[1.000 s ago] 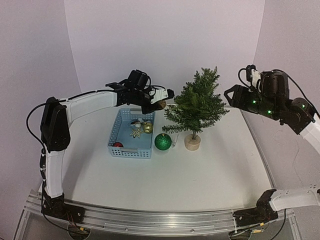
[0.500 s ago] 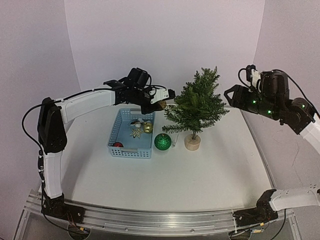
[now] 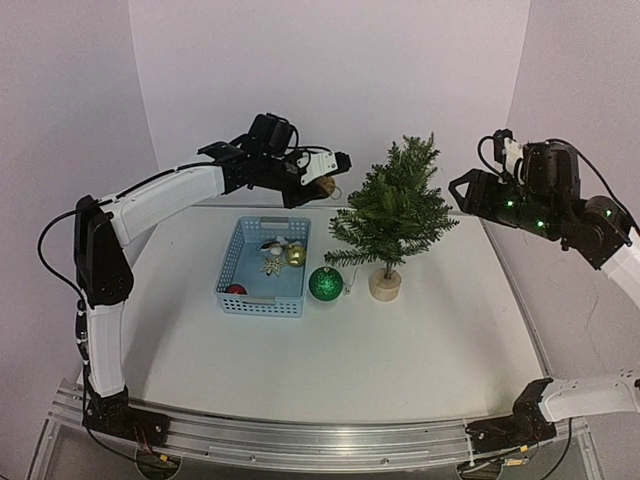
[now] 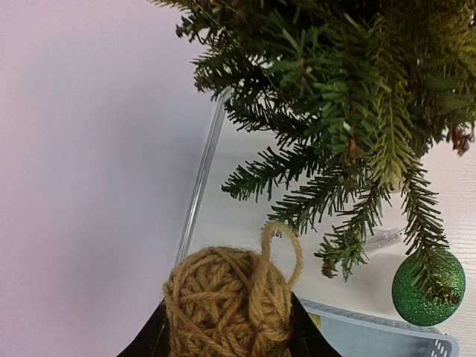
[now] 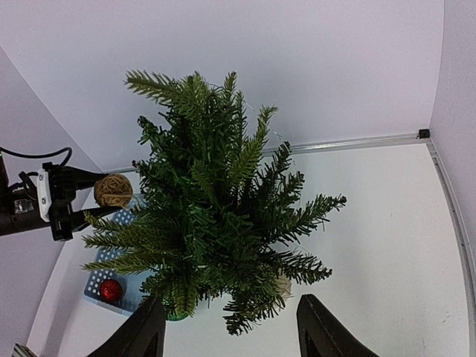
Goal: Decorate the small christmas tree
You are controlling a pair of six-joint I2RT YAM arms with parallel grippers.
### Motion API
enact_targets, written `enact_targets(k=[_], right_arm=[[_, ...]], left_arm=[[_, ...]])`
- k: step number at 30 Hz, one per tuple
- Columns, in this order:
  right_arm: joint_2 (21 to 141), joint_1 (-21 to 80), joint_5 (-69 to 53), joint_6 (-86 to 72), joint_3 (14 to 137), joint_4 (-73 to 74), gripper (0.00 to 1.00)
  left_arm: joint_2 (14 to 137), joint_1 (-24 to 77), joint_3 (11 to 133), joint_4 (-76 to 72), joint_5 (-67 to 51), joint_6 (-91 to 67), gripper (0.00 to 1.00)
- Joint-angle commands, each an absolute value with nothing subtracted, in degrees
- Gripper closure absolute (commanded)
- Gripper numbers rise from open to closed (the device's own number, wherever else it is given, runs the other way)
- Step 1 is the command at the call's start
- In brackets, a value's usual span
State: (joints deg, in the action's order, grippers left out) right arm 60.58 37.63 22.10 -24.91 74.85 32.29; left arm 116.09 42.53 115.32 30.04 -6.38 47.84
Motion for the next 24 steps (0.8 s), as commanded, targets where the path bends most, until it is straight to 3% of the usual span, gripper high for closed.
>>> enact_targets(k=[1, 11, 24], right_arm=[[59.91, 37.36, 21.38, -25.01, 75.32, 31.47, 0.40], [60.89, 37.38, 20.68, -24.53, 76.20, 31.38, 0.40], [60.56, 37.36, 21.03, -24.52, 76.20, 31.37, 0.40]], left_arm=[[113.55, 42.33, 118.18, 35.32, -10.43, 46.31, 1.00], [116.00, 42.12, 115.96, 41.84, -15.52, 46.69, 1.00], [124.12, 40.34, 125.68, 43.07, -12.25, 45.46, 1.00]])
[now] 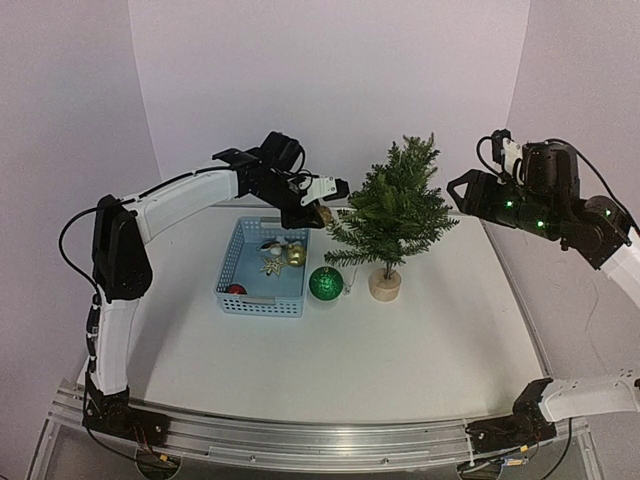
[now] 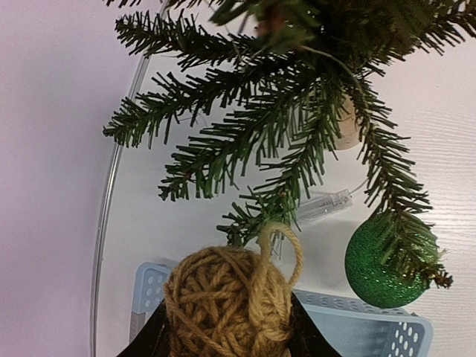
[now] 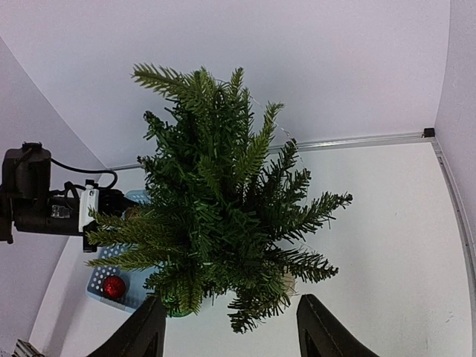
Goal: Decorate the small christmas tree
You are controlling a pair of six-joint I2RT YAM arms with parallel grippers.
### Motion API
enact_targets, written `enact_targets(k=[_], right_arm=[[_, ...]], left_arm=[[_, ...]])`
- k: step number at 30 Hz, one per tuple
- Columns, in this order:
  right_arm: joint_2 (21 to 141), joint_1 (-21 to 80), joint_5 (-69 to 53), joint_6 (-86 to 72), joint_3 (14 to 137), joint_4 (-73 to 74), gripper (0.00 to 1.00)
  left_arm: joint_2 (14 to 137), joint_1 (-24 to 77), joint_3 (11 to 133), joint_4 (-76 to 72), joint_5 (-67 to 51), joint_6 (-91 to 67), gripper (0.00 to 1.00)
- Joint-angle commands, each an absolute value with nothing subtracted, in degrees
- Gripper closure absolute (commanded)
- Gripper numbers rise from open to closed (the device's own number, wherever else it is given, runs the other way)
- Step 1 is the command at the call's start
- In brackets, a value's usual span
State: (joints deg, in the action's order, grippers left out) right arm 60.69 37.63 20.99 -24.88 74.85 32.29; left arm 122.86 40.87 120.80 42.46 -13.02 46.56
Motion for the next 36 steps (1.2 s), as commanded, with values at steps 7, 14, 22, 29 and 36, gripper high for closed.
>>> enact_targets(k=[7, 14, 22, 29, 36], right_arm=[[60.58, 37.35, 21.20, -24.28, 76.10, 31.29, 0.40], [61.54, 37.37, 21.00, -23.53, 77.04, 31.23, 0.40], [61.64, 37.40, 21.13, -23.57, 77.33, 31.20, 0.40], [61.27, 37.36, 21.32, -23.55, 77.65, 31.15, 0.40], [61.96, 37.39, 20.77, -23.55, 78.00, 31.15, 0.40]], left_arm=[[124.54, 39.18, 126.90, 42.98, -12.00, 45.33, 1.00], [125.15, 39.06, 127.36, 42.62, -12.32, 45.64, 1.00], [127.58, 39.10, 129.86, 42.48, -14.63, 45.03, 1.00], [128.53, 39.29, 130.26, 42.70, -15.49, 45.07, 1.00], [129.77, 39.19, 130.93, 42.91, -15.78, 44.87, 1.00]])
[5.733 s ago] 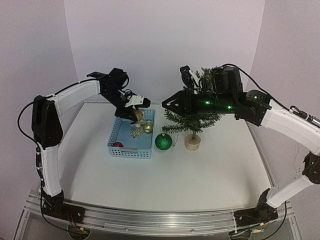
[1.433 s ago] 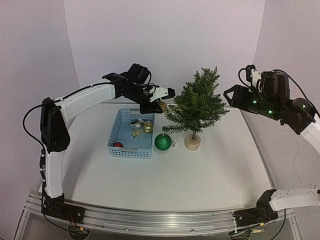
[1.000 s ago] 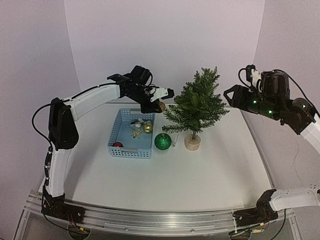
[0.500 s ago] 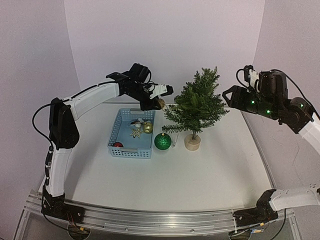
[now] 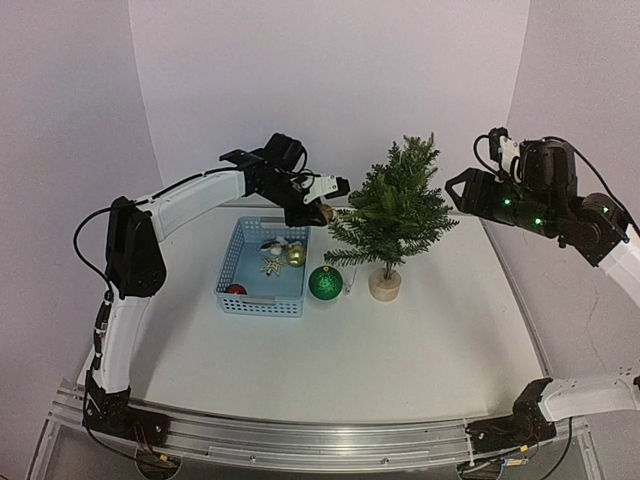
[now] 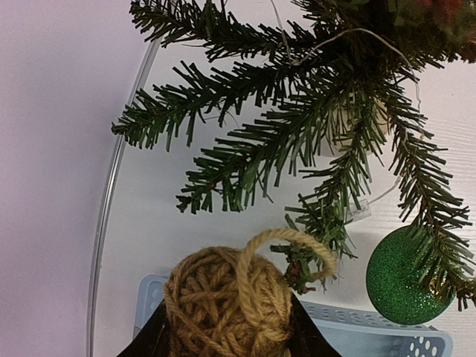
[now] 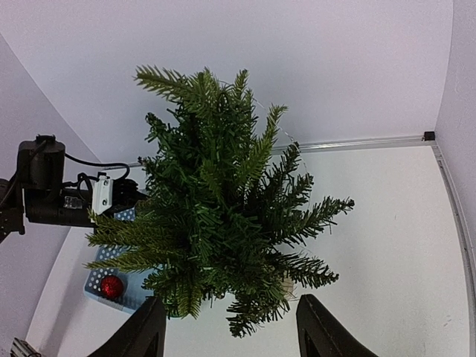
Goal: Decorate the small christmas tree
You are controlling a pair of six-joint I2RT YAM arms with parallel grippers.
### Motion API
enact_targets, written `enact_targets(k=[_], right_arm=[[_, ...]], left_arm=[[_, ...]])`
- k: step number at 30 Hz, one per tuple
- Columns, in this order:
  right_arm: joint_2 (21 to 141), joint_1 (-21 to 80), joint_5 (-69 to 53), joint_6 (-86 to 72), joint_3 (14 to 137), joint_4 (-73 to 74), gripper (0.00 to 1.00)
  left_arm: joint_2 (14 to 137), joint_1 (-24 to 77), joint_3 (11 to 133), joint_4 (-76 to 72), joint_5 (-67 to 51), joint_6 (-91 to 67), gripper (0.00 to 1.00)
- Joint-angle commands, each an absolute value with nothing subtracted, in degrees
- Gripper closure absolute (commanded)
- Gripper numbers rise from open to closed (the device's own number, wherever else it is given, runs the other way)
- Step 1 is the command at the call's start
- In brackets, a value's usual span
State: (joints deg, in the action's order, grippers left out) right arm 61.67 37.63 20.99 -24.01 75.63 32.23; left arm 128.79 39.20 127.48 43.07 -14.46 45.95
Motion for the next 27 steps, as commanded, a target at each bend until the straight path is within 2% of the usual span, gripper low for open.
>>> enact_targets(k=[1, 15, 27], right_arm=[[62.07, 37.37, 20.57, -23.51, 78.09, 31.13, 0.40], [62.56, 37.38, 19.87, -23.17, 78.64, 30.99, 0.41], [63.43, 37.37, 19.42, -22.21, 79.79, 30.85, 0.41]], left_arm=[[130.07, 39.22, 131.31, 43.23, -16.05, 44.72, 1.00], [129.64, 38.57, 130.38, 45.73, -19.39, 43.63, 0.98], [129.89, 38.62, 129.29, 48.34, -20.40, 43.93, 0.83]])
